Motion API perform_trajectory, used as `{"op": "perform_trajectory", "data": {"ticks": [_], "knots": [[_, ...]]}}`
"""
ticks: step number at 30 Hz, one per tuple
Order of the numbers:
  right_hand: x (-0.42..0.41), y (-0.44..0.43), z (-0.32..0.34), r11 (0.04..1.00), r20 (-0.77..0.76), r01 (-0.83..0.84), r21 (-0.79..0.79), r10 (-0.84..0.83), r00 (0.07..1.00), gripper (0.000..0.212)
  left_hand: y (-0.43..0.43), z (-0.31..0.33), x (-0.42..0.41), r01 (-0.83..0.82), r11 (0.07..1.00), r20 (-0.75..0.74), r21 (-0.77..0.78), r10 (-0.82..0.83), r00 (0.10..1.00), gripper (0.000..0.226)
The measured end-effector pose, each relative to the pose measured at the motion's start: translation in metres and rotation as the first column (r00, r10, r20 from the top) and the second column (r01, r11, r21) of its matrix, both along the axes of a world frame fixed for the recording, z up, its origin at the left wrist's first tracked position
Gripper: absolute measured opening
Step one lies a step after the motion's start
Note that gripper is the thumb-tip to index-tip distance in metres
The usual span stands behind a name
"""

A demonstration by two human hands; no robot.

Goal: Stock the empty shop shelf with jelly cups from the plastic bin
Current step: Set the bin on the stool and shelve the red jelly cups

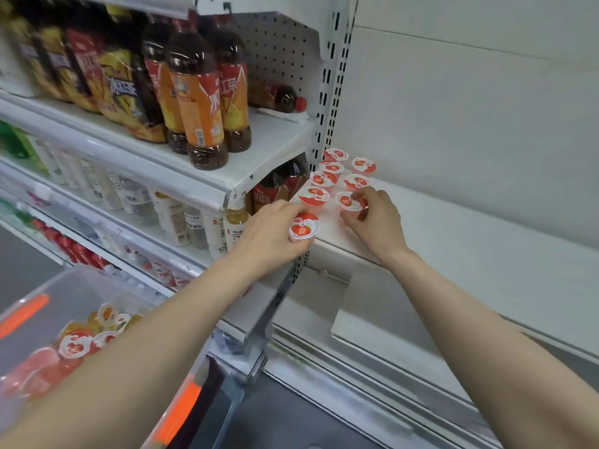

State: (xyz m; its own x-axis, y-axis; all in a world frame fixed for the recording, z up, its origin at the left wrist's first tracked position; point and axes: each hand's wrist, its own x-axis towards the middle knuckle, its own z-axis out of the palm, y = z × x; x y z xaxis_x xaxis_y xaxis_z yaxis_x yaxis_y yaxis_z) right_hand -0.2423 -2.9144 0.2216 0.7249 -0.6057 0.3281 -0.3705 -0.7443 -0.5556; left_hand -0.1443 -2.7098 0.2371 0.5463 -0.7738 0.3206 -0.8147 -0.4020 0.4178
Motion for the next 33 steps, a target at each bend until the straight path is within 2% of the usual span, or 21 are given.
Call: {"op": "perform_trajectory", "data": {"ticks": [4,10,16,23,33], "knots": [[0.004,-0.006,-0.006,1.0,0.047,-0.008,0.002,0.008,0.999,0.033,-0.01,0.001,-0.001,0.0,1.0,0.007,0.003,0.0,1.0,0.052],[0.006,-0.009,-0.011,0.999,0.063,-0.032,-0.014,0.033,0.997,0.03,-0.031,0.007,-0.007,0.001,1.0,0.12,0.029,-0.005,0.993,0.055],[-0.004,-0.022,-0.003,0.977,0.002,-0.096,-0.189,0.098,0.995,0.039,-0.061,0.011,-0.012,-0.011,0.998,0.241,0.057,-0.003,0.971,0.047],[-0.013,-0.043,0.003,0.895,-0.121,-0.189,-0.404,0.153,0.981,0.035,-0.075,0.004,-0.012,-0.059,0.994,0.297,0.096,0.027,0.954,0.045],[-0.016,-0.053,0.011,0.831,-0.197,-0.26,-0.492,0.184,0.963,0.039,-0.07,0.008,-0.016,-0.063,0.992,0.338,0.112,0.022,0.941,0.046]]}}
